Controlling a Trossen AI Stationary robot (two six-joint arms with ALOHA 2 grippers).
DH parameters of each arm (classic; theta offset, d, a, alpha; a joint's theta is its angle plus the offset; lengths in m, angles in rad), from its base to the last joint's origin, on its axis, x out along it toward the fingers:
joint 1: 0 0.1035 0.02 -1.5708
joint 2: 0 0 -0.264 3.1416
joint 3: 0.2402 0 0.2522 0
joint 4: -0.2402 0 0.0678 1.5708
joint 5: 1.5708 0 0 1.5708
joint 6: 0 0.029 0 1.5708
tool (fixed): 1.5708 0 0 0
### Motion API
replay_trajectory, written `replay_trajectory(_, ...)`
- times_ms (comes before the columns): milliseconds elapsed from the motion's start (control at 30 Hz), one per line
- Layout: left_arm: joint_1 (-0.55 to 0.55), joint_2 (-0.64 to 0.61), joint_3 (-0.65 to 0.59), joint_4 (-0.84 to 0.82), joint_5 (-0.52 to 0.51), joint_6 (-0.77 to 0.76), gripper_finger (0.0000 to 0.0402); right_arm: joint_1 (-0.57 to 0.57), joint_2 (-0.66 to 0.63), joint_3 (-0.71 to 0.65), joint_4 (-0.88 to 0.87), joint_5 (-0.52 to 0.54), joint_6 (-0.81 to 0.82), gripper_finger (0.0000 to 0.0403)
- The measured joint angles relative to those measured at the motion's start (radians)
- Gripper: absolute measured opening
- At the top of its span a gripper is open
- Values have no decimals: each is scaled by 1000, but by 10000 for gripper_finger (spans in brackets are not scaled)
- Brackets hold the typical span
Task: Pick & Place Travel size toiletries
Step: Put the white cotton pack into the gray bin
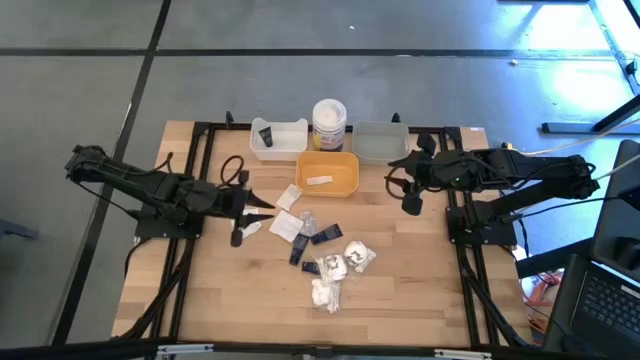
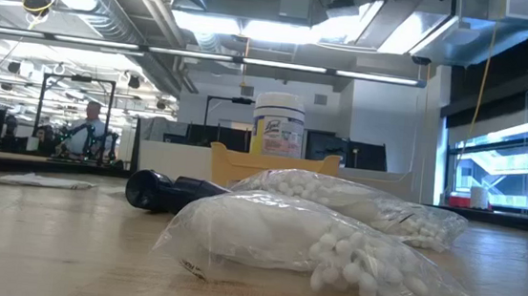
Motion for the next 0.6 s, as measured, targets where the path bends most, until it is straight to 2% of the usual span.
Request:
replay_trajectory(100,-35,-48,-74,57,-8,-12,97,0,4,0,78,0,17,175)
replay_trajectory(300,-80,-135,-233,191,51,-13,97,0,6,0,224,0,23,188)
replay_trajectory(467,-90,-200,-354,288,52,-18,97,0,6,0,274,0,40,197)
replay_trajectory(600,-90,-247,-437,368,93,-17,97,0,15,0,306,-17,37,204)
